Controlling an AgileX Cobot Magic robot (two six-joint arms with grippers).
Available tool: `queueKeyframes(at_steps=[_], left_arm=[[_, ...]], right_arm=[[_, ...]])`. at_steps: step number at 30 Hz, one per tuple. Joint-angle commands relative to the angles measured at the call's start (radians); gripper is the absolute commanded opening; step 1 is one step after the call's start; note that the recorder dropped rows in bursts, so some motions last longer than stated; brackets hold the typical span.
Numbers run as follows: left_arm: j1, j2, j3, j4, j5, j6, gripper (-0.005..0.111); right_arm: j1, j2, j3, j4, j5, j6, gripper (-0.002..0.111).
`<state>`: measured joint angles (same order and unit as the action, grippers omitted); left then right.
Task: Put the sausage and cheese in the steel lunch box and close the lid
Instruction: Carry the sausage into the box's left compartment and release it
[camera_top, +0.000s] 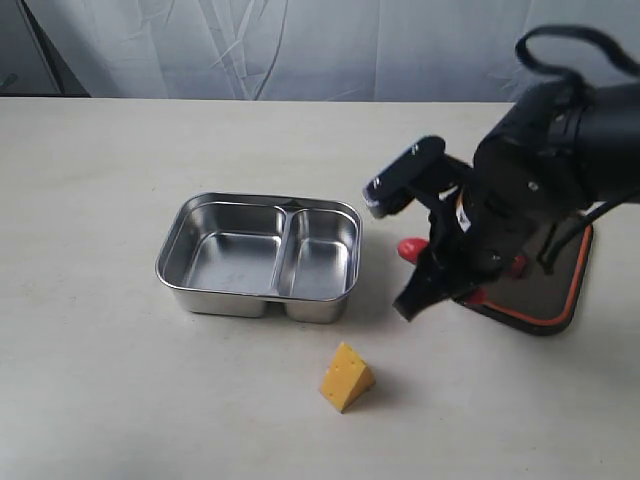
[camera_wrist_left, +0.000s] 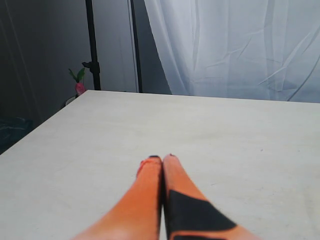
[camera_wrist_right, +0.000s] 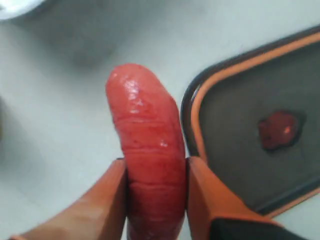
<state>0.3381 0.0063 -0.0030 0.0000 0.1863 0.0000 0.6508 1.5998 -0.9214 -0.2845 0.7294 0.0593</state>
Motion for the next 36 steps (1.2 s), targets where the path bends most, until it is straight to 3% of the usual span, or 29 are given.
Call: queueKeyframes(at_steps=[1, 9, 19, 29, 32, 36], left_arm=[[-0.007, -0.006, 0.003, 0.0, -0.008, 0.0, 0.0], [-0.007, -0.006, 0.003, 0.0, -0.008, 0.0, 0.0], [-0.007, -0.006, 0.003, 0.006, -0.007, 0.0, 0.0], [-0.007, -0.006, 0.003, 0.006, -0.007, 0.0, 0.0], [-0.007, -0.006, 0.003, 0.006, -0.007, 0.0, 0.0], [-0.007, -0.006, 0.003, 0.006, -0.007, 0.0, 0.0]], right_arm=[[0.033, -0.04, -0.098, 0.068, -0.067, -0.032, 0.0], [0.064, 0.176, -0.331, 0.381, -0.158, -0.284, -0.001], [0.109, 0.406, -0.548, 0.407, -0.166, -0.354, -0.001], [0.145, 0.478, -0.572, 0.406, -0.288, -0.354, -0.001], [0.148, 0.488, -0.572, 0.402, -0.288, -0.354, 0.008], [0.148, 0.488, -0.572, 0.402, -0.284, -0.354, 0.036]])
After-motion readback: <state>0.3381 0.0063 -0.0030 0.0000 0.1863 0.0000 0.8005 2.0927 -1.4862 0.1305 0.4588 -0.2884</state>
